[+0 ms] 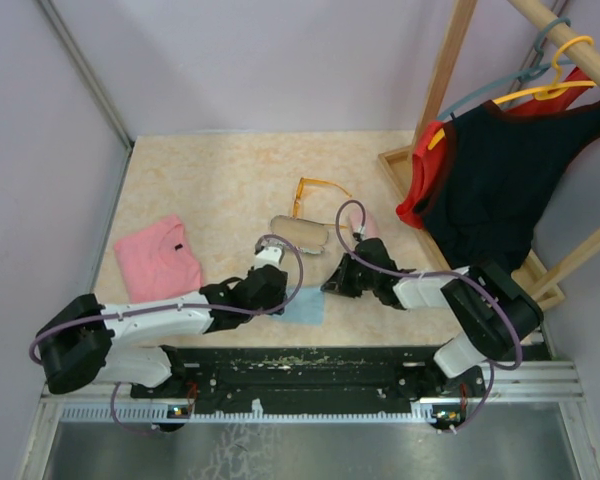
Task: Organize the sunglasses
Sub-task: Adjust the glasses cleaning cloth at the center of the board.
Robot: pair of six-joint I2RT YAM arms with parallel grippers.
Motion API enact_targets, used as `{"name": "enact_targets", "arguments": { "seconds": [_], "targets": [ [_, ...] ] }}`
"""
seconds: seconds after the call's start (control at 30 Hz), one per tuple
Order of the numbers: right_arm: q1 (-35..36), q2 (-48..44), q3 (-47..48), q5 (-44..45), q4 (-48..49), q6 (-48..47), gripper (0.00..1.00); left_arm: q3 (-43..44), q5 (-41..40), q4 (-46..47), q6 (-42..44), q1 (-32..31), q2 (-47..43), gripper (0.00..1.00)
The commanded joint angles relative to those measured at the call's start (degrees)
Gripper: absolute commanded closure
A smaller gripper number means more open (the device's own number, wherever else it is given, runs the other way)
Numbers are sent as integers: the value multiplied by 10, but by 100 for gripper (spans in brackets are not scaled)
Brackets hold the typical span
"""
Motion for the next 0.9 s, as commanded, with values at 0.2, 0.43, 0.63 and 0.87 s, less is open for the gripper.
{"name": "enact_targets", "arguments": {
  "seconds": [0.2,0.43,0.63,0.87],
  "targets": [
    [4,-70,-16,17,32,21,100,4,28,12,-14,8,-26,51],
    [4,-83,-19,12,43,33,100,4,57,52,39,8,11,52],
    [4,-74,-17,19,35,34,100,28,27,29,64,8,41,49],
    [4,-60,-12,20,34,30,100,40,56,23,46,7,62,60]
  ]
}}
